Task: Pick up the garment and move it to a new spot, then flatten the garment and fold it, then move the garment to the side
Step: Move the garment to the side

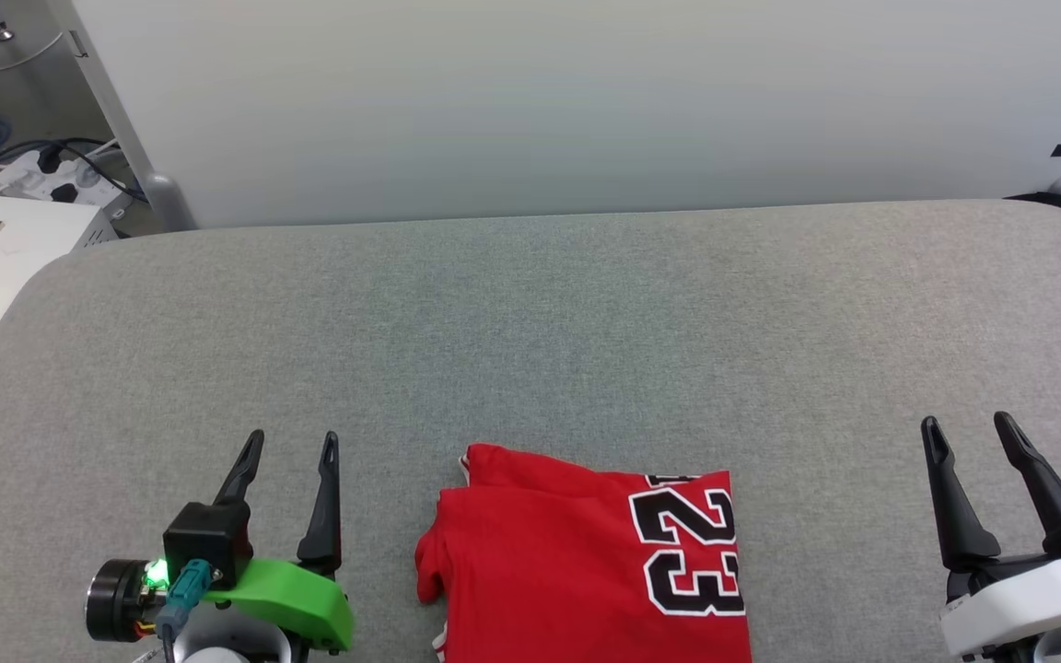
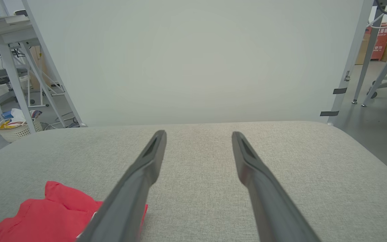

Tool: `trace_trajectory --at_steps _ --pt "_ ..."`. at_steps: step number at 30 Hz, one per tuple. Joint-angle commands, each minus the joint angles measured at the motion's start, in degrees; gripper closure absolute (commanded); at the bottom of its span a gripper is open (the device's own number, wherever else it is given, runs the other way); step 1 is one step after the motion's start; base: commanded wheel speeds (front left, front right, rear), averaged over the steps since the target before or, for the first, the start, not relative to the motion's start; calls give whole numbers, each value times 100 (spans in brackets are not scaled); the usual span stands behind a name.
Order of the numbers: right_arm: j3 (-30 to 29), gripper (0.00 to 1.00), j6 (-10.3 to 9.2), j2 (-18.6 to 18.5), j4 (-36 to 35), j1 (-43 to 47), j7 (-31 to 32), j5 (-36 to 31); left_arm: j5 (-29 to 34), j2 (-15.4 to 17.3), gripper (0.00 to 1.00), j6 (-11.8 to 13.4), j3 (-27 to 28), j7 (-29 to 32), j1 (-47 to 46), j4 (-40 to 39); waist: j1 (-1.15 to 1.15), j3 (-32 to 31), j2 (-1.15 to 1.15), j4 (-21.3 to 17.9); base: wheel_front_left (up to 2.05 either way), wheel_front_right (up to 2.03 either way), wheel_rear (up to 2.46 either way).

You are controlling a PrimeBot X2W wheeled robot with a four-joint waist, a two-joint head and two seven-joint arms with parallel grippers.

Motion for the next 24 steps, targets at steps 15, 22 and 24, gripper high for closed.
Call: trace_trajectory --at_steps 15,22,24 --pt "-456 0 1 -292 633 41 1861 1238 76 -58 0 -65 -65 -38 -574 -39 0 464 0 352 0 0 0" --pt "352 0 1 -648 987 -143 3161 2104 128 -262 0 -108 -71 -76 -883 24 0 809 0 675 0 0 0" --pt "582 0 1 -664 1019 -250 3339 2331 148 -321 0 -123 -66 -83 -941 29 0 907 0 772 0 0 0"
